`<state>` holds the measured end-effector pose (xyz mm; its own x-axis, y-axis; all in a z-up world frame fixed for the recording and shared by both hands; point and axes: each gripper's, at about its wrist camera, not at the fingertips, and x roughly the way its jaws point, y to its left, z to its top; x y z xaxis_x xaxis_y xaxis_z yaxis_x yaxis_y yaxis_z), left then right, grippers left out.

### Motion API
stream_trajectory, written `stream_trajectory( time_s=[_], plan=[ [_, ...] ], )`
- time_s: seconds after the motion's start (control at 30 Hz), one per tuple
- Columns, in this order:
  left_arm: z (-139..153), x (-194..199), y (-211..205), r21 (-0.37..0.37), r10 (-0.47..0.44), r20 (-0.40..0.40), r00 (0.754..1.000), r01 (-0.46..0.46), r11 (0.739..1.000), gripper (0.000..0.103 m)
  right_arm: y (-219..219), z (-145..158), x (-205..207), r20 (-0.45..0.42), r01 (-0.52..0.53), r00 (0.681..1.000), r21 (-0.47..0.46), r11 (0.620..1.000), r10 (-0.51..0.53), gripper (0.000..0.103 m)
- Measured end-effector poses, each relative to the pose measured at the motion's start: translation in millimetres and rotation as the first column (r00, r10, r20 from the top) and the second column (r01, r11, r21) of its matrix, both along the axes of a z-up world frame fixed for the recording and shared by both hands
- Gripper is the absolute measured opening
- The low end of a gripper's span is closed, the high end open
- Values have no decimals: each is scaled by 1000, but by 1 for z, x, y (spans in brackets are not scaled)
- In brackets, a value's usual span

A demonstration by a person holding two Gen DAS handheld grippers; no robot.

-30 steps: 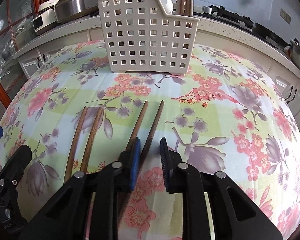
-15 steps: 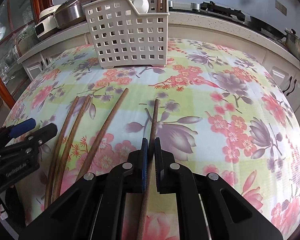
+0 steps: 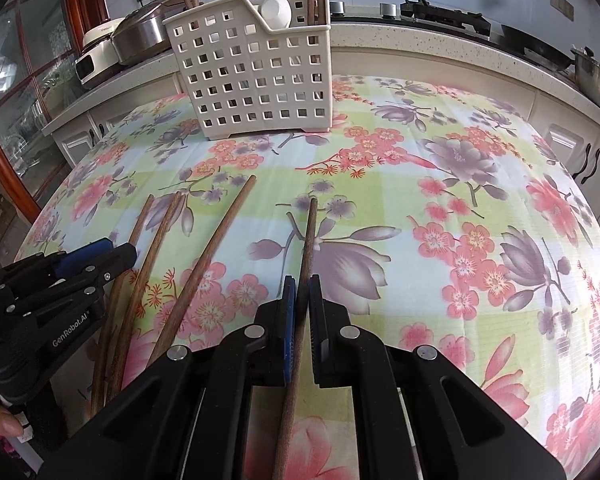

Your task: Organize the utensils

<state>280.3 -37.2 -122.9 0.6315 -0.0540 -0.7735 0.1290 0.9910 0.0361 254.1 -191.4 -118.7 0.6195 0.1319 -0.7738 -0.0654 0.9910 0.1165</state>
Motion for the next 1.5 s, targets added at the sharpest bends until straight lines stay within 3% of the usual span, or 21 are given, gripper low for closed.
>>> stream_trajectory(
  time_s=[0.77,0.93,1.03,1.5],
  plan=[
    [0,0,-1,-2,-13,2,1000,13,1000,19,13,0,12,2,-37,999,-126,991,37,7],
    [0,0,-1,-4,-12,2,1000,12,1000,18,11,0,11,6,-37,999,-115,993,38,6],
    [0,0,-1,-3,-8,3,1000,8,1000,9,9,1,10,10,-36,999,-101,994,37,6],
    [7,-1,14,-62,2,7,1000,-2,998,8,3,8,4,54,-27,998,-54,998,30,6]
  ],
)
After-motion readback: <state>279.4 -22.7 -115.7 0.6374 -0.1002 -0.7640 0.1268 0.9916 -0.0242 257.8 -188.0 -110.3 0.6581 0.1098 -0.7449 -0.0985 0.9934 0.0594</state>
